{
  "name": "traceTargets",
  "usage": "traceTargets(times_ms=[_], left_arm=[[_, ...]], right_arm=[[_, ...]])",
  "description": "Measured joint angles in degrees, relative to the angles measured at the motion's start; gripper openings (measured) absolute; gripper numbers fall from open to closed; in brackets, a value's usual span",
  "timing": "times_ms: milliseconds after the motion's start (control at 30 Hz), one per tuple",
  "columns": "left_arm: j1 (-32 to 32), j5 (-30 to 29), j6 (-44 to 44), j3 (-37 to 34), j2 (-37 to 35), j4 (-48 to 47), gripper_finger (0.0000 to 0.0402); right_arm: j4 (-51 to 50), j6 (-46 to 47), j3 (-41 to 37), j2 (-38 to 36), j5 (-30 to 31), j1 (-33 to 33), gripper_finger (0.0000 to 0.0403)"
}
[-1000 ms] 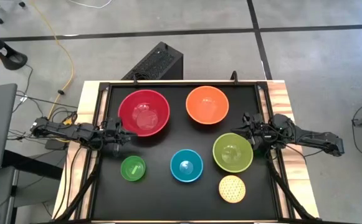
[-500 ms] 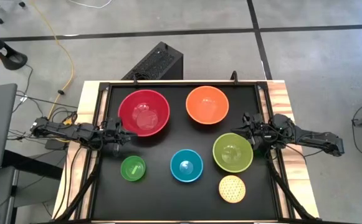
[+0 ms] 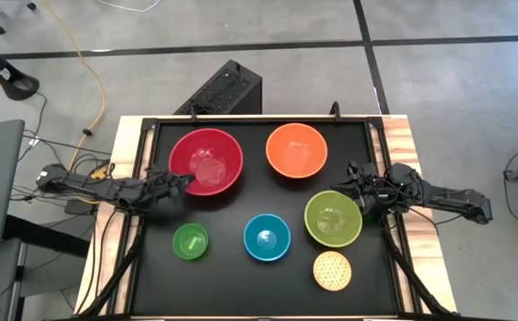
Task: Nest bowls inside each other
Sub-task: Stack the orange bowl on top of the red bowl
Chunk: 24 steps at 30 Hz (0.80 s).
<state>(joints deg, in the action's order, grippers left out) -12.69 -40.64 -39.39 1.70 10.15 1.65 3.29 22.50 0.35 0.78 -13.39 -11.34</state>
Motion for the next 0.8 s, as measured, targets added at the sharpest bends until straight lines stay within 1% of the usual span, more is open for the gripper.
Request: traceTargets(times_ms=[67,167,233,333,400,467,567,633,700,800], left_arm=[[-0.02,3.87,-1.14,-0.14,1.83,3.53,0.0008],[-0.04,6.95,0.56,0.01,5.26,13.45,0.0002],[-0.04,5.98,3.91,1.12,8.06,17.14,0.0001],[-0.03,2.35,9.97,5.24,12.71,18.04,0.0],[0.0,1.0,15.43,8.81,15.88,17.51,0.0],[-0.01,-1.28,19.93,12.73,18.46,14.15,0.0],[0.04,-8.1,21.89,18.38,21.43,8.12,0.0],[0.07,-11.09,23.06,22.06,22.39,3.06,0.0],[0.32,-11.72,23.37,25.77,22.84,-3.95,0.0],[2.21,-10.81,19.1,30.58,22.88,-16.0,0.0009]], right_arm=[[0.26,0.0,-0.01,0.0,0.42,0.01,0.0036],[1.96,0.0,0.01,0.02,1.33,0.01,0.0036],[3.95,-0.06,0.01,0.0,1.82,-0.01,0.0036],[8.77,-0.04,0.0,0.02,7.86,-0.01,0.0036],[12.22,-0.07,0.0,0.0,11.75,-0.03,0.0036],[12.9,-0.02,0.25,0.0,16.06,-0.05,0.0036],[10.62,1.14,2.72,1.89,21.34,-0.05,0.0038],[8.97,2.71,5.08,4.05,24.64,-0.05,0.0044],[6.64,2.96,7.77,7.37,26.94,-0.05,0.0052],[3.76,2.99,12.26,14.14,30.83,-0.05,0.0067]])
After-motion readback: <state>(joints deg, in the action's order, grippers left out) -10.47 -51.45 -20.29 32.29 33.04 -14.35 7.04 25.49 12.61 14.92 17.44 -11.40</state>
